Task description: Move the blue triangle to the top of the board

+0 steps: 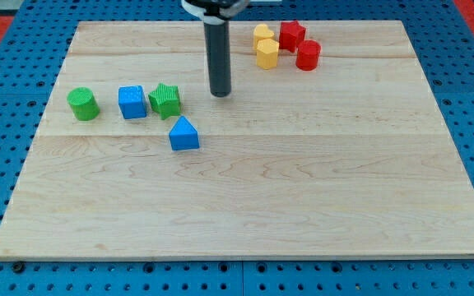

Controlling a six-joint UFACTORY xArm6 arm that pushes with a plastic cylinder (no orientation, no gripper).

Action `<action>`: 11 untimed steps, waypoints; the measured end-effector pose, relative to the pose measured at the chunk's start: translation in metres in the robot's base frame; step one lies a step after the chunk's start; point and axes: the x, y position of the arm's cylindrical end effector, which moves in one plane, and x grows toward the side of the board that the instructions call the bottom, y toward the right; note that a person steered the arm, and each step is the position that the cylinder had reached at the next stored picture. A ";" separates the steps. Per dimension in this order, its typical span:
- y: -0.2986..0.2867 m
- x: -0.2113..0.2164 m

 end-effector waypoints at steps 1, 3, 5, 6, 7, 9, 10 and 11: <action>-0.065 0.006; -0.090 0.008; -0.032 0.101; -0.100 0.064; -0.059 0.061; -0.062 0.034; -0.121 -0.025; -0.108 -0.049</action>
